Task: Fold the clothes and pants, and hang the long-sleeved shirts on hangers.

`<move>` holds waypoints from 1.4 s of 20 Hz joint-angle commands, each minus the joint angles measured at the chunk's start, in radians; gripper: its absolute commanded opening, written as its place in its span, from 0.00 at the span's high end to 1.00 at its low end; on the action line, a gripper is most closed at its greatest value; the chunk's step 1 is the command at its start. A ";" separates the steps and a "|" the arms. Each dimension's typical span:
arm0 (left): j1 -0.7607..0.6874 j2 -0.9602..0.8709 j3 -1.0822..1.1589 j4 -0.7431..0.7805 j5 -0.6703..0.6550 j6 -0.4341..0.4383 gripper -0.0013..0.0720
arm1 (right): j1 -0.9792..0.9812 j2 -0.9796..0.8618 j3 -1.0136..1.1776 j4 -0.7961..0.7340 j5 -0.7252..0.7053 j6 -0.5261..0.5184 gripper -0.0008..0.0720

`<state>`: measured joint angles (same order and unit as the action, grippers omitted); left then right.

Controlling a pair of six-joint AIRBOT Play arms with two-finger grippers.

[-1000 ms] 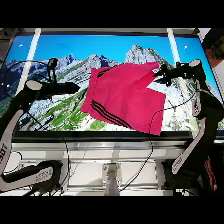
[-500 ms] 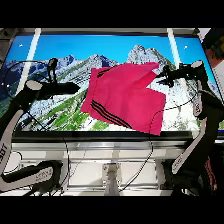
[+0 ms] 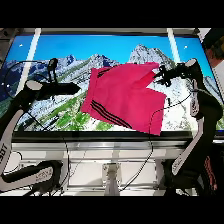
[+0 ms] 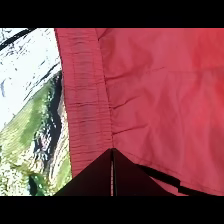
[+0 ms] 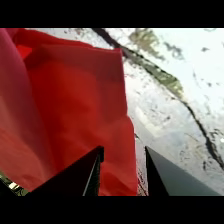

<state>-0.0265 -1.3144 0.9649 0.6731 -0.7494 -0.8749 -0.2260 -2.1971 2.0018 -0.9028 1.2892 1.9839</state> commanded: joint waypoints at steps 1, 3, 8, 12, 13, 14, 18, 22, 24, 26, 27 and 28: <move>0.001 0.000 0.000 0.000 0.000 0.000 0.97 | 0.023 0.001 0.001 -0.013 -0.003 0.018 0.58; 0.001 0.000 0.000 0.000 0.000 0.000 0.97 | 0.042 0.001 0.001 -0.042 -0.051 0.082 0.58; 0.001 0.000 0.000 0.000 -0.010 0.000 0.97 | 0.067 0.001 0.001 -0.143 -0.113 0.206 0.58; 0.001 0.000 0.000 0.000 -0.011 0.000 0.97 | 0.073 0.001 0.001 -0.143 -0.122 0.204 0.80; 0.001 0.000 0.000 0.000 -0.011 0.000 0.97 | 0.078 0.001 0.001 -0.143 -0.124 0.203 0.98; 0.001 0.000 0.000 0.000 -0.011 0.000 0.97 | 0.079 0.002 0.003 -0.143 -0.121 0.196 0.98; 0.001 0.000 0.000 0.000 -0.011 0.000 0.97 | 0.077 0.083 0.003 -0.317 -0.044 0.220 0.98; 0.001 0.000 0.000 0.000 -0.011 0.000 0.97 | 0.064 0.173 0.003 -0.525 0.230 0.230 0.98; 0.001 0.000 0.000 0.000 -0.011 0.000 0.97 | 0.065 0.180 0.003 -0.553 0.346 0.277 0.98; 0.001 0.000 0.000 0.000 -0.011 0.000 0.97 | 0.080 0.181 0.003 -0.571 0.399 0.331 0.98; 0.001 0.000 0.000 0.000 -0.011 0.000 0.97 | 0.089 0.181 0.003 -0.575 0.407 0.332 0.98; 0.001 0.000 0.000 0.000 -0.011 0.000 0.97 | 0.100 0.180 0.003 -0.588 0.422 0.362 0.98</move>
<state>-0.0265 -1.3144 0.9649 0.6727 -0.7609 -0.8749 -0.1452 -2.0251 2.0045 -1.4361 1.6035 2.2818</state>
